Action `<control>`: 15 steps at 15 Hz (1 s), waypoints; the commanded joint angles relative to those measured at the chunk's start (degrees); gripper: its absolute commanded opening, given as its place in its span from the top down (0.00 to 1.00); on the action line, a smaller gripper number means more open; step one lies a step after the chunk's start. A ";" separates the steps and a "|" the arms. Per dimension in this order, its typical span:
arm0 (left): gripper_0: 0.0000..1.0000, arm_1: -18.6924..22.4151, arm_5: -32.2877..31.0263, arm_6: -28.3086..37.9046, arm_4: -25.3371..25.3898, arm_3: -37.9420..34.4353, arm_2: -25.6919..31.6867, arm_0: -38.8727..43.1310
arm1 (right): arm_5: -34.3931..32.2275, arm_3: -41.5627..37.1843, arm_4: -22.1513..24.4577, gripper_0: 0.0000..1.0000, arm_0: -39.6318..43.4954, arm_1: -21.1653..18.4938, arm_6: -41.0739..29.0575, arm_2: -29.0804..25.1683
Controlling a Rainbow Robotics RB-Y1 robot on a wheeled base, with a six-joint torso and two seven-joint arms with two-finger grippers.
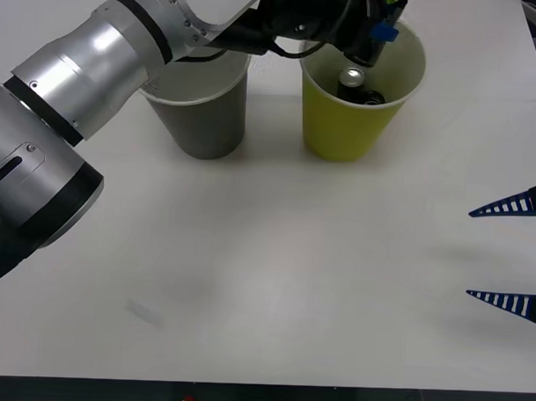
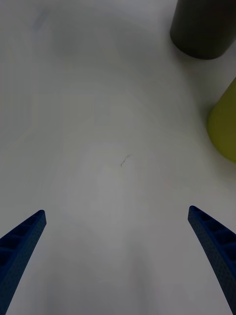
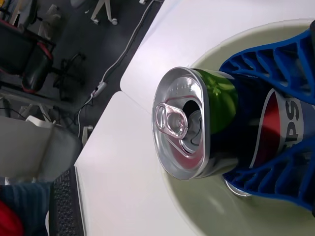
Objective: Put the can into the green bin and the plastic bottle into the gray bin
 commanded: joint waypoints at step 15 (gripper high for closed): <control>0.00 -2.49 -0.01 -0.49 -3.46 5.49 -4.58 -4.97 | 0.00 0.00 0.00 0.00 0.00 0.00 0.00 0.00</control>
